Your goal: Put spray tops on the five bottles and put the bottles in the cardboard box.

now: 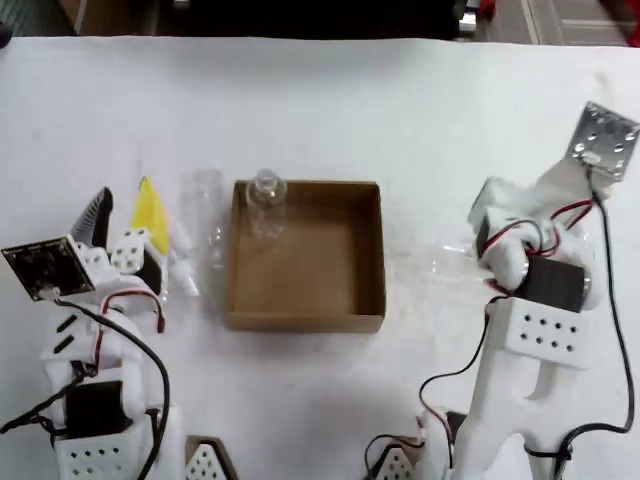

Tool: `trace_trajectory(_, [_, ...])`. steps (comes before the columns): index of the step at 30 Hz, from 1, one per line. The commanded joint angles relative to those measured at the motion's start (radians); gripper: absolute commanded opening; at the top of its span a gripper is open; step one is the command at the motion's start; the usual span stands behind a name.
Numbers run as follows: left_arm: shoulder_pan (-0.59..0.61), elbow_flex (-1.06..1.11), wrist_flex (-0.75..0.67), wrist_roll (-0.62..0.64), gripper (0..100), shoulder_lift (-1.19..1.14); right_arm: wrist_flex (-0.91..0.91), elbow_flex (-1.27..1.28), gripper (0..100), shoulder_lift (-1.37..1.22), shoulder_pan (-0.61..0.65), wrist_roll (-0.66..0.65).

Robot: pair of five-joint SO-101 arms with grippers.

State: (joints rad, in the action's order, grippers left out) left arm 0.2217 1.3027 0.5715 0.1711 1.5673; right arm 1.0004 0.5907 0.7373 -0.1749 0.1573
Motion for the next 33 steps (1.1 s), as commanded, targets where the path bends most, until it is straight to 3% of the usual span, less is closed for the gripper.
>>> trace_trajectory(1, [-0.004,-0.175,0.101,-0.120,16,0.004,-0.076,0.087,23.3,0.002,0.036,0.009])
trace_trajectory(9, [-0.004,-0.374,0.397,-0.437,16,0.002,-0.427,0.434,23.3,0.002,0.059,0.008])
trace_trajectory(12, [-0.002,-0.391,0.482,-0.488,16,-0.007,-0.518,0.482,23.3,0.002,0.039,0.008])
trace_trajectory(22, [0.048,-0.391,0.477,-0.436,16,-0.389,-0.568,0.516,23.3,0.001,0.036,0.003])
trace_trajectory(27, [0.048,-0.387,0.471,-0.270,16,-0.424,-0.568,0.516,23.3,0.001,0.035,0.003])
trace_trajectory(33, [0.045,-0.465,0.542,-0.288,16,-0.490,-0.568,0.516,23.3,-0.007,0.036,0.002])
